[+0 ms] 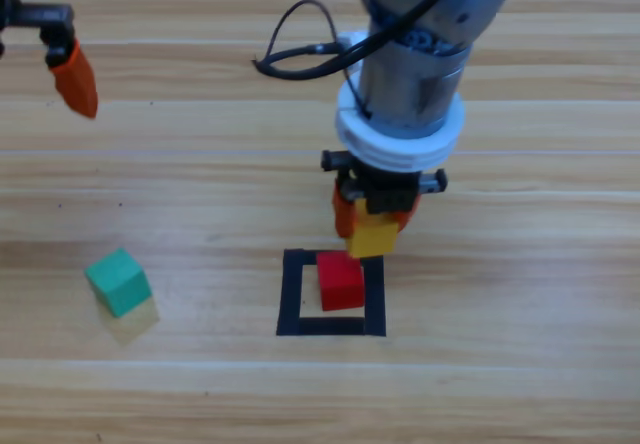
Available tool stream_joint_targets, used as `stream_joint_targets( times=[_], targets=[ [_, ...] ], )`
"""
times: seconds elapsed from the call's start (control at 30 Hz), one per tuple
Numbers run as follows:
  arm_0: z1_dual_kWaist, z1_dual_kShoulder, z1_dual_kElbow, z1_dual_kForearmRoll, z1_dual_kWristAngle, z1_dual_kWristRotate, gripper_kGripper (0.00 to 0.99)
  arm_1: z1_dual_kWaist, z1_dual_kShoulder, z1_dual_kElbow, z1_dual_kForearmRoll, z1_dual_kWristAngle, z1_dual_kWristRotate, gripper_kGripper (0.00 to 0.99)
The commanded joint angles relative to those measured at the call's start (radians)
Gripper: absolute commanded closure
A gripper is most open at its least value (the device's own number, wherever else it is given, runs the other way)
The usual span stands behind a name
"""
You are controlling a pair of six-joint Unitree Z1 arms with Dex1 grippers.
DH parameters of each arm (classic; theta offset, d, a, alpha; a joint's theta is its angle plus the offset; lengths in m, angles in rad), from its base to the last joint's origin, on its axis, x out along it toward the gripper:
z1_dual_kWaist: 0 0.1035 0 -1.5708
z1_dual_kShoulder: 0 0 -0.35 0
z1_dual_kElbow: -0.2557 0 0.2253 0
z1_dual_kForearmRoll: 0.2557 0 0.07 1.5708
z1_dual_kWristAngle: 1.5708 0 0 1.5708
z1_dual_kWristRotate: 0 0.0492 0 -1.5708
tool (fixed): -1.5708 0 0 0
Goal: Stack the blocks in the rectangular block: red at the bottom, yellow in the middle, green on top
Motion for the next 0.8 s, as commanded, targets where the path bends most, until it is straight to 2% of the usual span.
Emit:
stream_joint_targets(
  times=[0.03,0.4,0.8],
  targets=[
    [0.021,-0.054,0.058,-0.02,-0.035,0.03,0.001,0.043,0.098,-0.04,0.026,-0.018,0.005,0.938],
    [0.022,-0.123,0.187,-0.091,-0.089,0.075,0.001,0.051,0.15,-0.099,0.042,-0.018,0.013,0.938],
    [0.022,-0.109,0.272,-0.178,-0.093,0.093,0.001,0.065,0.175,-0.11,0.043,-0.021,0.025,0.936]
  ],
)
